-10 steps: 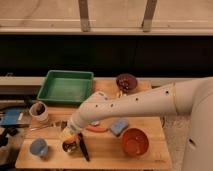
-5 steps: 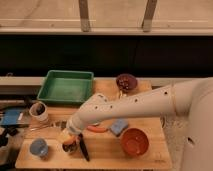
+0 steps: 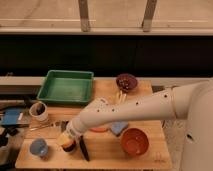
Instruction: Place apple in metal cup
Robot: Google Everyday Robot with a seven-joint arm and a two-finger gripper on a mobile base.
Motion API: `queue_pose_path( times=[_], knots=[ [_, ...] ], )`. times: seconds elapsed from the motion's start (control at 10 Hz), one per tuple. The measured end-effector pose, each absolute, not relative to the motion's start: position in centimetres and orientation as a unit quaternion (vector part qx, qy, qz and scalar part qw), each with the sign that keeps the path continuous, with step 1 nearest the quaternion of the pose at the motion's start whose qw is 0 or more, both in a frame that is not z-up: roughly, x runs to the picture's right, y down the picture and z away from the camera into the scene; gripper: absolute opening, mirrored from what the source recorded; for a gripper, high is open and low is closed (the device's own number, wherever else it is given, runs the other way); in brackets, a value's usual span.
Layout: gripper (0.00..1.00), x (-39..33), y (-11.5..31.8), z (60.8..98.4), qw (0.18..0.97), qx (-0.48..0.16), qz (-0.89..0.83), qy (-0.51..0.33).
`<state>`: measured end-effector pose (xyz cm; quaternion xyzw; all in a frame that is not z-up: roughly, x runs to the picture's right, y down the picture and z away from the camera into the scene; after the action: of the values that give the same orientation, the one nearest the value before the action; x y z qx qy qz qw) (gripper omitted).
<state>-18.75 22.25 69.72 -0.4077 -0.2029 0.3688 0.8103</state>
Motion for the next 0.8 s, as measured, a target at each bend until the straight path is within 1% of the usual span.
queue_pose_path(
  times=[0.2,0.3,0.5,0.6,0.8],
  knots=[
    [0.48,-18.83,22.53,69.61,0.808,-0.409,0.372,-0.204],
    [0.62,-18.83,22.72,69.65,0.806,-0.41,0.375,-0.204],
    [0.78,-18.74,22.84,69.77,0.805,-0.412,0.377,-0.202],
    [0.8,-18.62,22.87,69.83,0.804,-0.412,0.379,-0.201],
    [0.8,-18.44,22.75,69.87,0.805,-0.41,0.381,-0.199]
  ],
)
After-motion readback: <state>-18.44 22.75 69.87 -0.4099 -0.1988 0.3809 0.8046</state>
